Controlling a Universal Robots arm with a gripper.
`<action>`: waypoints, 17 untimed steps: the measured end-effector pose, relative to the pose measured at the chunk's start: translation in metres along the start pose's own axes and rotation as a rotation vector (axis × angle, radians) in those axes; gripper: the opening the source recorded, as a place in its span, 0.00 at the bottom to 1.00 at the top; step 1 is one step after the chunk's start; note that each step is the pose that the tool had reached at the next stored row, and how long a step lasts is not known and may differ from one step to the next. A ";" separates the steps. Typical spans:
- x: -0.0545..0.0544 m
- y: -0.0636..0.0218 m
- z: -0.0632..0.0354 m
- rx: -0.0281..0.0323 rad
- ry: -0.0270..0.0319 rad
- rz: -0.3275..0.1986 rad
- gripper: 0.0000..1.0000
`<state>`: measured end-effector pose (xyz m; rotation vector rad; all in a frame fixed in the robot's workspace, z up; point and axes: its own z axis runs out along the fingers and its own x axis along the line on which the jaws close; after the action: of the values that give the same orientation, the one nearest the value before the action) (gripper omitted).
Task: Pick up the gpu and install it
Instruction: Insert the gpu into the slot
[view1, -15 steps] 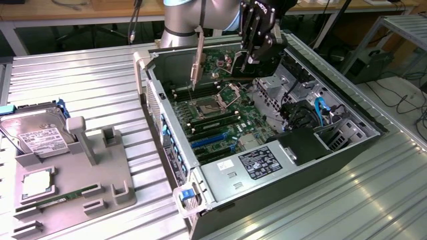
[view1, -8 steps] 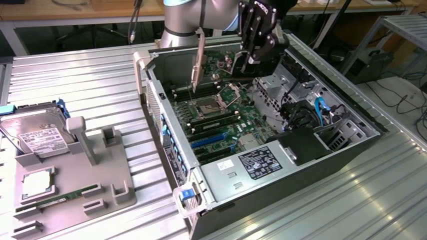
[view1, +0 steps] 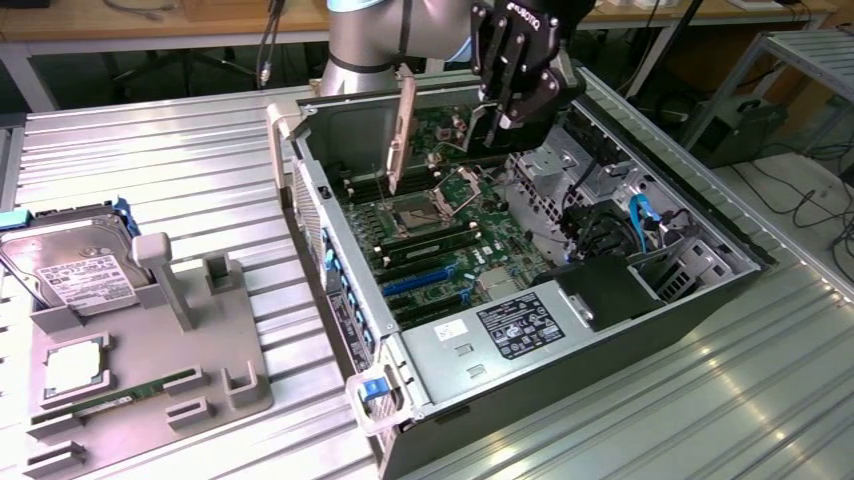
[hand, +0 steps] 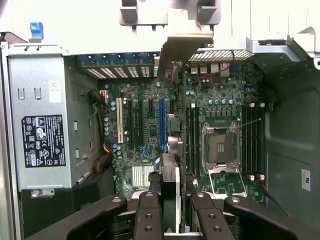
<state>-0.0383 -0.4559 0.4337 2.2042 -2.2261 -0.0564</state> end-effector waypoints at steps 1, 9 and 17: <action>0.000 0.0000 0.0000 -0.0002 0.0003 -0.011 0.27; 0.000 0.0000 0.0000 -0.0018 0.0030 -0.095 0.27; 0.001 0.0000 0.0002 -0.0031 0.0051 -0.166 0.27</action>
<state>-0.0383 -0.4570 0.4336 2.3791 -2.0338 -0.0551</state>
